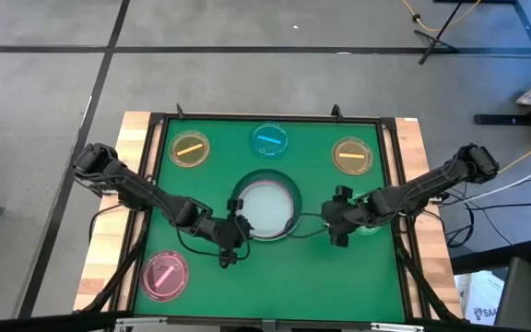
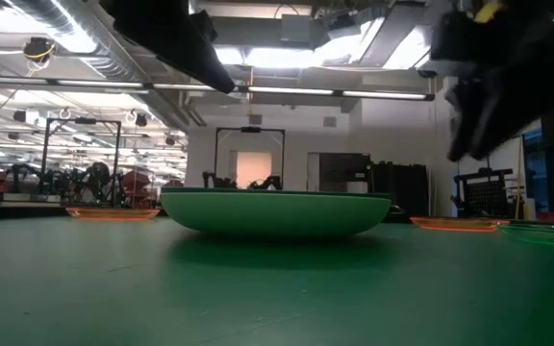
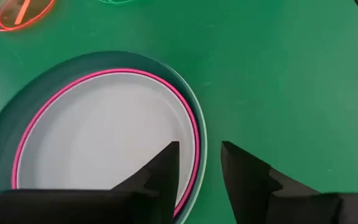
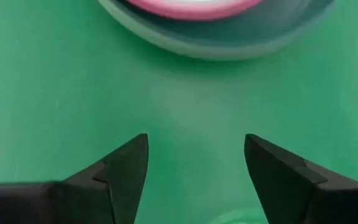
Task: Stack plastic plates
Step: Stack the green transparent plate on top of the gray plate
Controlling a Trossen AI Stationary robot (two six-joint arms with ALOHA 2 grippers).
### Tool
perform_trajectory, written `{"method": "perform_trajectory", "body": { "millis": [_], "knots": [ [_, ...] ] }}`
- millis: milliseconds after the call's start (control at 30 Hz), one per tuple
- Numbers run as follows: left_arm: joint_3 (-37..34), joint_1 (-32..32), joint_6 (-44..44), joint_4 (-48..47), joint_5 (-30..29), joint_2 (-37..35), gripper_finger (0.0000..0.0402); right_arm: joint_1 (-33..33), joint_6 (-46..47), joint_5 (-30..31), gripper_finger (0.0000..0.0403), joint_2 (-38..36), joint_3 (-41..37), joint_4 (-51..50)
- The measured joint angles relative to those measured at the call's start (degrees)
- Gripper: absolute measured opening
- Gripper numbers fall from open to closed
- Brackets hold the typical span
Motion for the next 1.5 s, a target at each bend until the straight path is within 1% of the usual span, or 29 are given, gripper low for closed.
{"method": "perform_trajectory", "body": {
  "millis": [100, 300, 467, 667, 767, 933, 1033, 1133, 1200, 1267, 1367, 1500],
  "knots": [
    [0.0, -0.1, 0.0, 0.1, -1.0, 0.0, 0.0111, 0.0, 5.5, -3.0, 0.0257, 0.0, 0.0, -4.1],
    [0.0, -0.1, -0.3, 0.2, -1.3, 0.0, 0.0111, 0.0, 17.4, -5.2, 0.0257, 0.2, 0.0, -11.9],
    [0.0, -0.1, -0.4, 0.7, -2.2, 0.0, 0.0111, 0.0, 25.1, -5.7, 0.0257, 2.7, 0.0, -13.4],
    [0.0, -0.1, -0.5, 0.9, -2.3, 0.0, 0.0111, 0.0, 30.9, -4.7, 0.0257, 8.1, 0.0, -13.8],
    [0.0, 0.0, -0.5, 0.9, -2.3, 0.0, 0.0111, 0.0, 33.1, -5.3, 0.0257, 10.8, 0.0, -14.8],
    [0.0, -0.1, -0.5, 0.9, -2.3, 0.0, 0.0111, 0.0, 33.4, -5.4, 0.0257, 14.1, 0.0, -14.8],
    [0.0, -0.1, -1.7, 0.9, -2.3, 0.0, 0.0111, 0.0, 33.4, -3.6, 0.0257, 15.8, 0.0, -14.9],
    [0.0, -0.1, -1.8, 0.9, -2.3, 0.0, 0.0111, 0.0, 33.3, -3.2, 0.0253, 17.0, 0.1, -14.8],
    [0.0, -0.1, -1.8, 0.9, -2.3, 0.0, 0.0111, 0.0, 33.3, -3.1, 0.0241, 17.5, 0.2, -14.6],
    [0.0, -0.1, -1.8, 0.9, -2.3, 0.0, 0.0111, 0.0, 33.3, -3.1, 0.0219, 17.6, 0.2, -14.4],
    [0.0, -0.1, -1.8, 0.9, -2.3, 0.0, 0.0111, 0.0, 32.7, -3.1, 0.0176, 17.7, 0.1, -14.2],
    [0.0, 0.1, -1.8, 0.9, -2.5, 0.0, 0.0111, 0.0, 28.7, -3.2, 0.0117, 17.7, 0.1, -14.0]
  ]
}}
